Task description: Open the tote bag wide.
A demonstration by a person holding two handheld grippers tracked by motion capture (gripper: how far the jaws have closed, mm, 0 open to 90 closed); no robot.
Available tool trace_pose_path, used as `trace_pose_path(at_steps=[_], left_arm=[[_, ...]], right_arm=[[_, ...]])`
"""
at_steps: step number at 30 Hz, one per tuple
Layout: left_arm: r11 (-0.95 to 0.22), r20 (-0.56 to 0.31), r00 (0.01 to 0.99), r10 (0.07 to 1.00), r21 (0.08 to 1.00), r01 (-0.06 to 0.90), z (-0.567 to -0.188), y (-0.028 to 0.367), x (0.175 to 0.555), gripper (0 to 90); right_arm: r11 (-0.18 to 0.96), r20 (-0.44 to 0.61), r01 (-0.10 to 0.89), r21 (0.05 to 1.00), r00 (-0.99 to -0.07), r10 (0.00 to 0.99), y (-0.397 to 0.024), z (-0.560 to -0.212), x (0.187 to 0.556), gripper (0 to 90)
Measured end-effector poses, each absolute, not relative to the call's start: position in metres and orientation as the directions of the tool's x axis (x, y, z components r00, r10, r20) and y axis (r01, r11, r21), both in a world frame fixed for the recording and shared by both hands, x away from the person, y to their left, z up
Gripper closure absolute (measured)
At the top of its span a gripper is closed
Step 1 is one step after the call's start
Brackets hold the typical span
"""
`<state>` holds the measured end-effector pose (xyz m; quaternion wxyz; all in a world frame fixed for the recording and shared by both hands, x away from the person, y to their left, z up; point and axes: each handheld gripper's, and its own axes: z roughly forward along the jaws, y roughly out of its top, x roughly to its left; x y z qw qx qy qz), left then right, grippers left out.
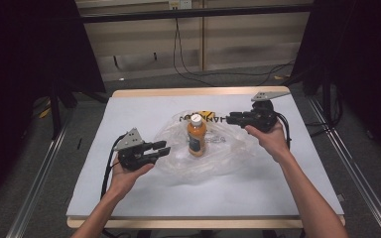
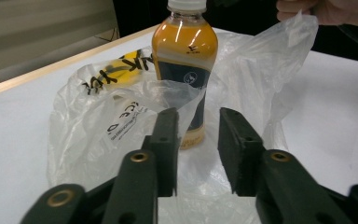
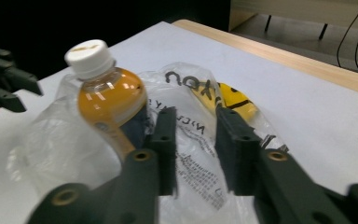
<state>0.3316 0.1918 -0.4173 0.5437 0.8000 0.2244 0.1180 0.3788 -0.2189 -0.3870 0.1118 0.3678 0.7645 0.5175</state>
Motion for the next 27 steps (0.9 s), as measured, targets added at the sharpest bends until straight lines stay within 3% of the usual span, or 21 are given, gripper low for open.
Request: trace_pose_path(at_steps=[6, 11, 13, 17, 22, 27], left_arm=[[-0.240, -0.111, 0.856, 0.506, 0.934, 0.263, -0.415, 0.207, 0.332, 40.7], [-0.226, -0.093, 0.812, 0.576, 0.937, 0.267, -0.413, 0.220, 0.329, 19.6], [-0.238, -0.090, 0.811, 0.578, 0.932, 0.273, -0.413, 0.225, 0.326, 17.3], [-0.259, -0.081, 0.793, 0.604, 0.921, 0.291, -0.417, 0.233, 0.318, 10.8], [-0.239, -0.077, 0.761, 0.644, 0.925, 0.296, -0.418, 0.245, 0.309, 5.3], [-0.229, -0.086, 0.743, 0.663, 0.922, 0.311, -0.420, 0.254, 0.302, 5.3]], right_arm=[[0.147, 0.198, 0.408, 0.901, -0.687, 0.699, -0.240, -0.387, 0.352, 36.4], [0.118, 0.178, 0.383, 0.916, -0.653, 0.736, -0.257, -0.389, 0.331, 18.3], [0.104, 0.187, 0.386, 0.917, -0.643, 0.743, -0.262, -0.391, 0.324, 11.3], [0.091, 0.178, 0.392, 0.916, -0.597, 0.782, -0.273, -0.397, 0.308, 3.2], [0.056, 0.182, 0.374, 0.926, -0.571, 0.800, -0.287, -0.403, 0.288, 0.5], [0.081, 0.149, 0.376, 0.923, -0.544, 0.826, -0.296, -0.408, 0.265, 1.9]])
